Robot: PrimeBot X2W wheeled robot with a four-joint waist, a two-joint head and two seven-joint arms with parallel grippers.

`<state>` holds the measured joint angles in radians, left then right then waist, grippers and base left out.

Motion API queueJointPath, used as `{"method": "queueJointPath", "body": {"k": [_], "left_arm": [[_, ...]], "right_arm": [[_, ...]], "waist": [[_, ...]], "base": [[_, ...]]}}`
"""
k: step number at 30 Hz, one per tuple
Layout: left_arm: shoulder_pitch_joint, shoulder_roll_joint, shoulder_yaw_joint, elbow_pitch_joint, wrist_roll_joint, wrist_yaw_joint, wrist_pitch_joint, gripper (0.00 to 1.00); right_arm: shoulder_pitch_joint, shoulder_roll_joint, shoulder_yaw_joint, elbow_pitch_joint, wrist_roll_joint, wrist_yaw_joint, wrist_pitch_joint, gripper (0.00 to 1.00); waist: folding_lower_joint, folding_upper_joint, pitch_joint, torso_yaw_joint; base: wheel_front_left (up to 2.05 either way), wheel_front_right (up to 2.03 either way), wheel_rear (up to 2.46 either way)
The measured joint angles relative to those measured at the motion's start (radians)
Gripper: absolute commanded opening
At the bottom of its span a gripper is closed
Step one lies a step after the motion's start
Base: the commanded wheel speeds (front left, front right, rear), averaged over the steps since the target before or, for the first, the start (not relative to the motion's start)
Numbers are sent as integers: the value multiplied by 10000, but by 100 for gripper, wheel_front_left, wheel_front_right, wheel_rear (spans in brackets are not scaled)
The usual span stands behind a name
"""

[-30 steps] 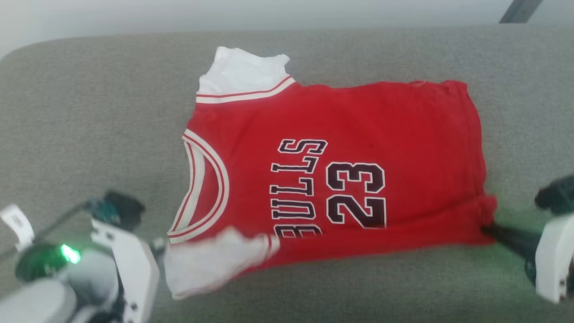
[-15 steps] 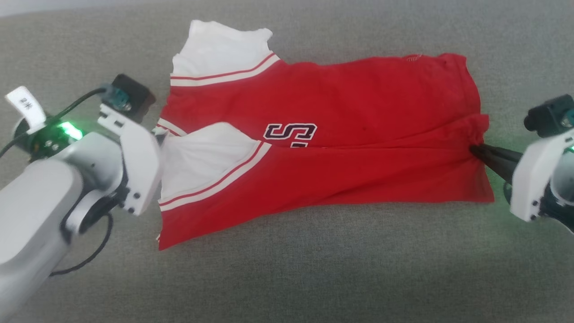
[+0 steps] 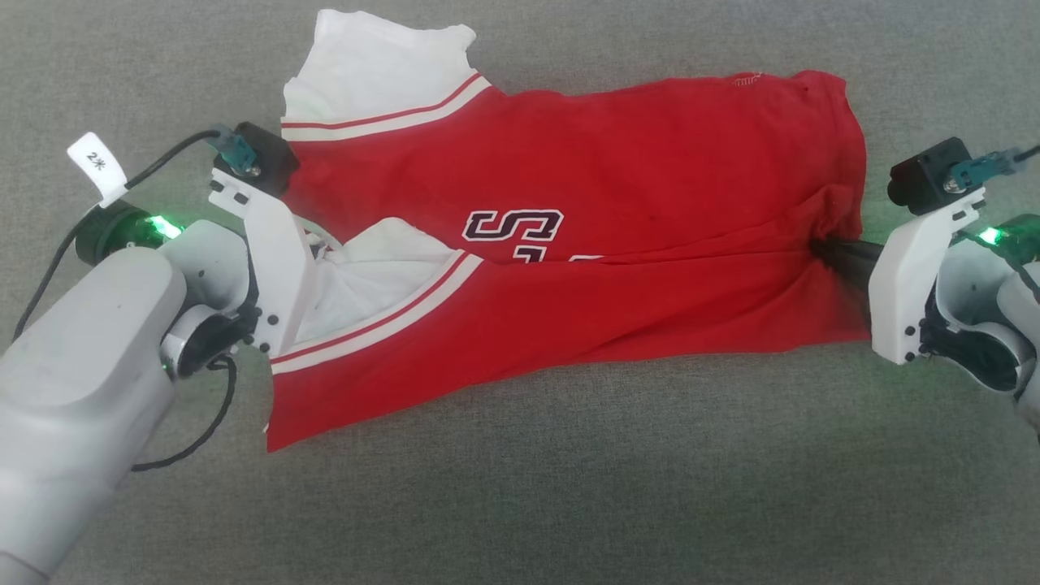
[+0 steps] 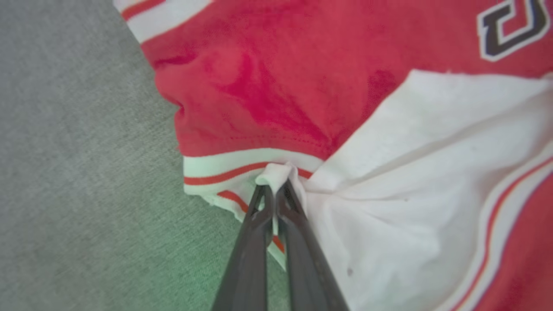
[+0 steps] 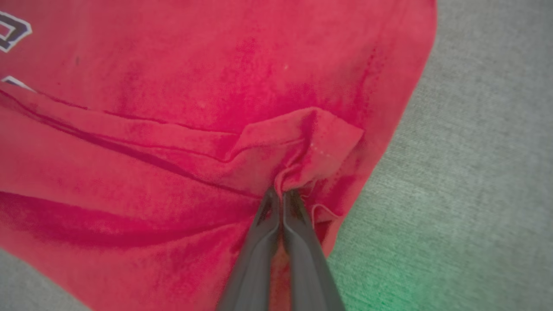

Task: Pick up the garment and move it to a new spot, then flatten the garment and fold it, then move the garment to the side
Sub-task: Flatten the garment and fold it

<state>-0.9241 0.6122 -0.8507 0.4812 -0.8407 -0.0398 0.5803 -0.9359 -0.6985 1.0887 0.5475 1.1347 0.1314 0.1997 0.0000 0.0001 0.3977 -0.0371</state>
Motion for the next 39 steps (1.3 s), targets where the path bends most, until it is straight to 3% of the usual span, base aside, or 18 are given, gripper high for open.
{"method": "queueJointPath", "body": {"k": [1, 2, 3, 4, 13, 21, 28, 35, 39], "left_arm": [[-20, -65, 29, 132, -54, -2, -58, 36], [-23, -151, 90, 247, -113, -2, -127, 59], [-24, -224, 144, 360, -209, 0, -194, 100], [-24, -272, 163, 422, -267, 0, -192, 100], [150, -267, 278, 238, -581, 422, 207, 100], [1030, 155, 320, -1440, -941, 1375, 825, 100], [2204, 709, 460, -3271, -1388, 2650, 1302, 100], [3173, 1072, 453, -4217, -1609, 3753, 1678, 100], [3559, 1139, 531, -4126, -1684, 4123, 1622, 100]], "right_arm": [[-48, -15, 59, 17, 38, 0, 44, 6], [-81, -42, 105, 38, 98, 2, 48, 33], [-99, -67, 157, 56, 117, 0, 58, 47], [-110, -105, 201, 50, 151, 2, 58, 100], [-13, -723, 272, -257, 351, 0, -295, 100], [471, -1340, -719, -546, 73, 0, -2144, 100], [1238, -1315, -2242, -253, -780, 0, -3958, 100], [2426, -750, -4422, -58, -1918, 0, -4506, 100], [3257, -209, -5816, -349, -2742, 0, -4564, 100]], "waist": [[0, 0, -15, 11], [0, 0, -39, 29], [0, 0, -72, 51], [0, 0, -115, 74], [0, 0, -665, 333], [0, 0, -1281, 670], [0, 0, -1605, 654], [0, 0, -1629, 358], [0, 0, -1508, 77]], "base": [[0, 0, 0], [0, 0, 0], [0, 0, 0], [0, 0, 0], [0, 0, 0], [0, 0, 0], [0, 0, 0], [0, 0, 0], [0, 0, 0]]}}
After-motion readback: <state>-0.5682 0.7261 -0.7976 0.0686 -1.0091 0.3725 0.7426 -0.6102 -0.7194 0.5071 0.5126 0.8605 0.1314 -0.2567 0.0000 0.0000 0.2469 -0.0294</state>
